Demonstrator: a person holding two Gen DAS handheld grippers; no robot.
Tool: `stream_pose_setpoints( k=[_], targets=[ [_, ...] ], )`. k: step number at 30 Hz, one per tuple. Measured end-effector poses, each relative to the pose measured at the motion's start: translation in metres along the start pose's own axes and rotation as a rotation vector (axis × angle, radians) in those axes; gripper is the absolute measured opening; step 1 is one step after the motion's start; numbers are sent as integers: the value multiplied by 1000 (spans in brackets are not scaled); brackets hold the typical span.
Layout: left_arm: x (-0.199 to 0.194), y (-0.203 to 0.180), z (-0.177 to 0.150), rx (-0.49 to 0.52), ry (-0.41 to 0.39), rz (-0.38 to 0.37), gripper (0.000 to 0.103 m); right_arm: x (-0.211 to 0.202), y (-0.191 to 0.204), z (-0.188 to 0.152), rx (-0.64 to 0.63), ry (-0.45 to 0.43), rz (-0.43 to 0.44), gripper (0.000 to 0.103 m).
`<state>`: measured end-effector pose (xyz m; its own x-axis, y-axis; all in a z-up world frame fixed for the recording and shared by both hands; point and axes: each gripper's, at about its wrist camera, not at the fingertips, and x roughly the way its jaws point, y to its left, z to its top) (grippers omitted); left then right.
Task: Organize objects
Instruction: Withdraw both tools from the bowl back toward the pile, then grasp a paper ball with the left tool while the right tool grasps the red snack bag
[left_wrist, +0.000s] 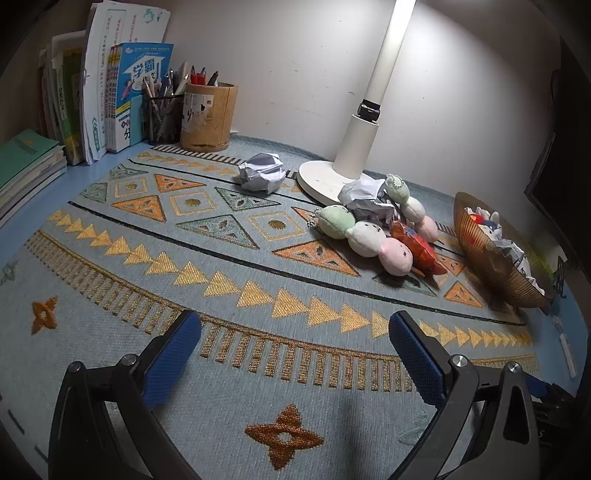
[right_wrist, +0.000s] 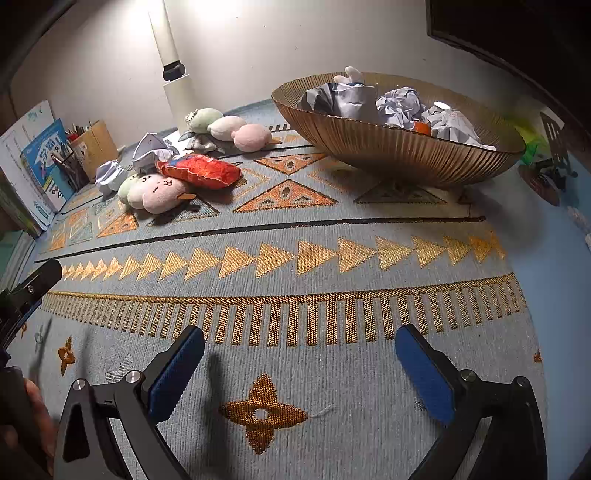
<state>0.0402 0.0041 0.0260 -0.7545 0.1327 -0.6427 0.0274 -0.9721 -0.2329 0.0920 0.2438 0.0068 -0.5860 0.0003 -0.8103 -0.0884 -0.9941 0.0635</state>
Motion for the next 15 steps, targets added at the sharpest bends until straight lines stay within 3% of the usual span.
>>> stream_pose_setpoints(
  k=[8, 11, 15],
  targets=[
    [-2, 5, 0, -25, 4, -23, 102, 3, 4, 1, -39, 18, -25, 103],
    [-17, 9, -5, -39, -45, -13, 102, 4, 10, 0, -74, 26, -36, 103],
    [-30, 16, -9, -50, -79, -74, 102, 2, 8, 0, -66, 21, -24, 103]
  ],
)
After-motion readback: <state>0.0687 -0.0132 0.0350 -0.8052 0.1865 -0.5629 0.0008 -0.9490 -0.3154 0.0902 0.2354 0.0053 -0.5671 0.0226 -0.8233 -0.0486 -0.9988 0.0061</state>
